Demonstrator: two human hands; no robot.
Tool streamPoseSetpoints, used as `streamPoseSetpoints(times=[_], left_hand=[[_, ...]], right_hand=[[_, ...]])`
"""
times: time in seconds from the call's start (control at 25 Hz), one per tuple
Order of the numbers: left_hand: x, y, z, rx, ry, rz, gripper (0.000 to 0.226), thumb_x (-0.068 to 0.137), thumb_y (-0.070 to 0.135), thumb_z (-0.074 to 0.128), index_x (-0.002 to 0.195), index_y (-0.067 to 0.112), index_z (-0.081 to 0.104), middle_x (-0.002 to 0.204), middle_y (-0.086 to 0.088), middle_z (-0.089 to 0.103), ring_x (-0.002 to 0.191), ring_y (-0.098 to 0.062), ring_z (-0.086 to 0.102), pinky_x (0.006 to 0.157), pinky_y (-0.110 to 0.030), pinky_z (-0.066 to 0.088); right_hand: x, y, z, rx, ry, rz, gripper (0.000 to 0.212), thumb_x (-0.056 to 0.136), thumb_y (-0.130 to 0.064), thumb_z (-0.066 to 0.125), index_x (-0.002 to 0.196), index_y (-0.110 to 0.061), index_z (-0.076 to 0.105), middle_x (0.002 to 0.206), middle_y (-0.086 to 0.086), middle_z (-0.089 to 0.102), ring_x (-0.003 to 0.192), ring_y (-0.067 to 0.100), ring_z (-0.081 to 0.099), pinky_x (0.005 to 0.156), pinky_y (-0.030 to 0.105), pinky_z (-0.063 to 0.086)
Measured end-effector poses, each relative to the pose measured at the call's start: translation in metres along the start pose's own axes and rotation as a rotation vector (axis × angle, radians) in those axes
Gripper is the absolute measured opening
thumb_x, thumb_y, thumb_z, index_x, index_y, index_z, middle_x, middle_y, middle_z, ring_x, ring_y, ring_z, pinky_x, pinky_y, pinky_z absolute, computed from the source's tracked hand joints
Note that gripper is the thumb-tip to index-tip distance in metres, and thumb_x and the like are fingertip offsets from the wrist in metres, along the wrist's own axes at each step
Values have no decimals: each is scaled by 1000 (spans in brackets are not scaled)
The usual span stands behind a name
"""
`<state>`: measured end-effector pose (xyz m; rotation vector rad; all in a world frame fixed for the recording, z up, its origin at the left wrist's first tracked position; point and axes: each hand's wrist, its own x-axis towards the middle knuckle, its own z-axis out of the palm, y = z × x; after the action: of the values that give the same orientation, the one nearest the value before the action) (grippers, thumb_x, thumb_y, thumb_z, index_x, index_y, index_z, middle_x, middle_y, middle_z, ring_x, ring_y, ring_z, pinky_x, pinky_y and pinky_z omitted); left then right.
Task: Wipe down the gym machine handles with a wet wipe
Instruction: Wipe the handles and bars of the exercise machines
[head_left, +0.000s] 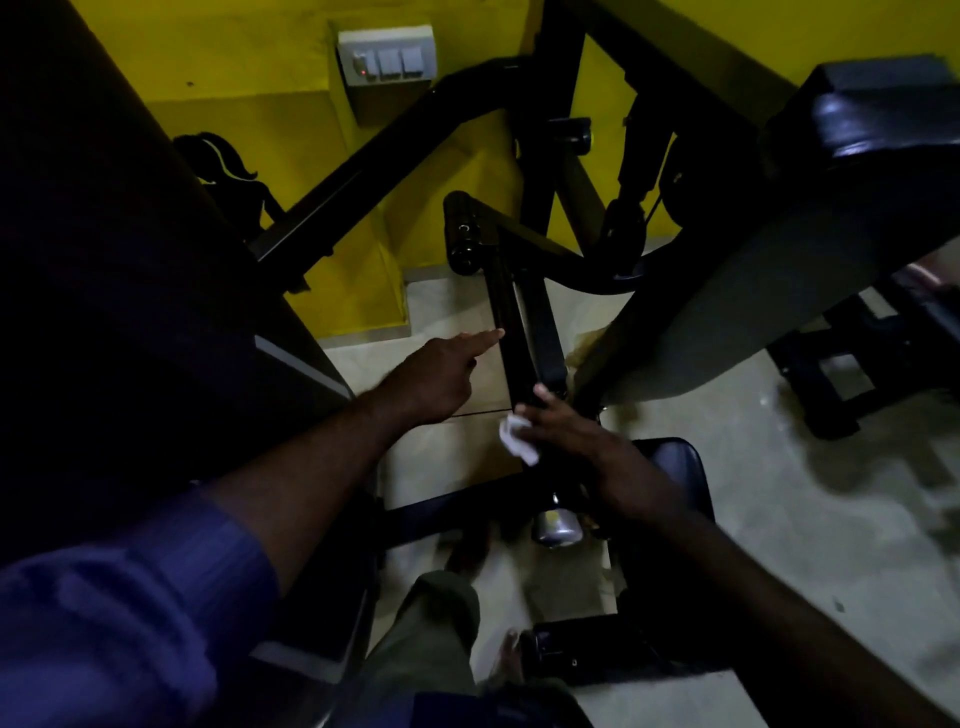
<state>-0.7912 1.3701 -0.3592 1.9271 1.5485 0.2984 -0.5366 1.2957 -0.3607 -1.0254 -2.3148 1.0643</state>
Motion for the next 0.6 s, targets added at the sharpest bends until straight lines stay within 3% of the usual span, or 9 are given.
streamPoseSetpoints(times=[0.08, 0.16, 0.24, 0.28, 0.36, 0.44, 0.56, 0.6], left_hand=[[-9, 3, 2, -68, 58, -28, 56, 105, 2, 47, 154, 29, 49, 149, -15, 58, 125, -31, 62, 97, -28, 49], [-18, 2, 11, -133, 97, -48, 49, 106, 6, 49, 150, 27, 53, 134, -20, 66, 109, -34, 67, 80, -21, 45], [-21, -2, 23, -202, 124, -94, 46, 106, 10, 49, 148, 29, 54, 134, -15, 67, 113, -29, 67, 83, -16, 41], [-21, -3, 29, -240, 148, -120, 45, 107, 10, 48, 148, 28, 54, 134, -14, 67, 116, -28, 66, 83, -15, 39], [-16, -5, 40, -328, 233, -183, 42, 108, 11, 47, 146, 23, 56, 132, -16, 67, 113, -27, 65, 77, -14, 36], [-8, -7, 47, -416, 339, -241, 37, 108, 14, 47, 144, 20, 58, 129, -12, 69, 108, -22, 63, 75, -15, 35], [-1, -9, 53, -512, 435, -267, 34, 109, 21, 49, 141, 19, 61, 132, -4, 69, 112, -9, 58, 79, -10, 38], [-2, -10, 54, -537, 446, -260, 34, 109, 23, 49, 140, 19, 61, 133, -2, 68, 114, -6, 56, 79, -4, 37]], right_hand=[[-2, -14, 6, -7, 32, 27, 46, 98, -12, 61, 144, -12, 58, 161, -2, 42, 157, 16, 21, 125, 47, 29], [-20, -22, 12, -67, -57, -37, 45, 96, -2, 59, 141, -8, 61, 161, -6, 40, 157, 9, 20, 127, 34, 23], [-18, -15, -4, -81, -168, -119, 49, 98, 2, 54, 146, -11, 56, 161, -22, 33, 154, -4, 17, 126, 24, 21], [-4, -6, -13, -112, -210, -133, 50, 101, -4, 49, 150, -16, 52, 162, -26, 30, 153, -7, 15, 126, 24, 20], [45, 16, -29, -158, -254, -118, 51, 103, -14, 45, 153, -20, 47, 165, -17, 30, 153, -7, 15, 128, 28, 20], [104, 37, -38, -105, -145, 2, 52, 101, -2, 53, 150, -19, 52, 163, -9, 34, 150, -7, 19, 127, 29, 23], [139, 46, -26, -108, 12, 63, 41, 94, 2, 65, 134, -8, 67, 154, 13, 49, 152, 26, 31, 125, 44, 29], [125, 42, -15, -49, 26, 84, 40, 94, -2, 67, 132, -14, 69, 153, 13, 52, 151, 29, 34, 124, 49, 30]])
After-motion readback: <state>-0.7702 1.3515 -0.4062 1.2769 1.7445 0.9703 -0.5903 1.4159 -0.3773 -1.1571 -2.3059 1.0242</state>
